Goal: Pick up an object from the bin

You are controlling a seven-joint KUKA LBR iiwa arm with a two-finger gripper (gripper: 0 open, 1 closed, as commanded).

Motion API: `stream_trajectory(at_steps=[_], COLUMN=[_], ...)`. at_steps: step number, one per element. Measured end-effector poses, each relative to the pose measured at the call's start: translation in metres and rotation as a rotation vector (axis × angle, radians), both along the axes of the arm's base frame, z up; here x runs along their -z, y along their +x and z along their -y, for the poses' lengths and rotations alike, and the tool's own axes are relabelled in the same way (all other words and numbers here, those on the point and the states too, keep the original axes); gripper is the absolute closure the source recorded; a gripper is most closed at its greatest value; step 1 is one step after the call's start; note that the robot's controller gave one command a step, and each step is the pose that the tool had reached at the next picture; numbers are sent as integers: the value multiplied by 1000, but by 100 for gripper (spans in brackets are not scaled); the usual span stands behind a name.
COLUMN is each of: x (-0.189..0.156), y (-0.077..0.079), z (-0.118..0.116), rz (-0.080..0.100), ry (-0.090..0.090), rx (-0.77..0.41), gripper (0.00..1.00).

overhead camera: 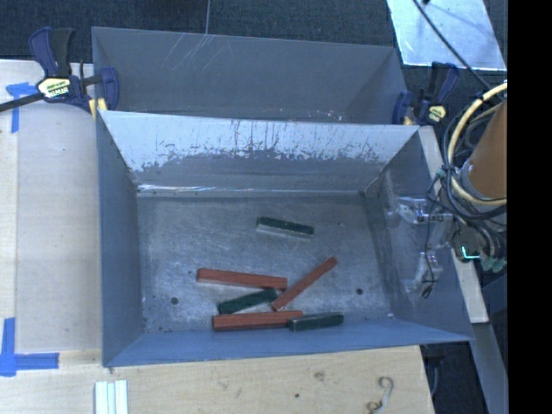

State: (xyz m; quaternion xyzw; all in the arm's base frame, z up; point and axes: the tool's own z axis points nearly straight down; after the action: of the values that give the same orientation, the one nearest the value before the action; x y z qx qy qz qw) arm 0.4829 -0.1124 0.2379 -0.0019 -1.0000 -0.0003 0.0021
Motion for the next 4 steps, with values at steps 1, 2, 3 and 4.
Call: stream_trajectory(at_steps=[1, 2, 3, 4], x=[169, 137, 138, 169], y=[15, 33, 24, 41], z=[-90, -147, -136, -129], rz=[2, 10, 4, 7], ry=[1, 1, 0, 0], rx=[-315, -478, -465, -488], gripper=[0, 0, 0, 0])
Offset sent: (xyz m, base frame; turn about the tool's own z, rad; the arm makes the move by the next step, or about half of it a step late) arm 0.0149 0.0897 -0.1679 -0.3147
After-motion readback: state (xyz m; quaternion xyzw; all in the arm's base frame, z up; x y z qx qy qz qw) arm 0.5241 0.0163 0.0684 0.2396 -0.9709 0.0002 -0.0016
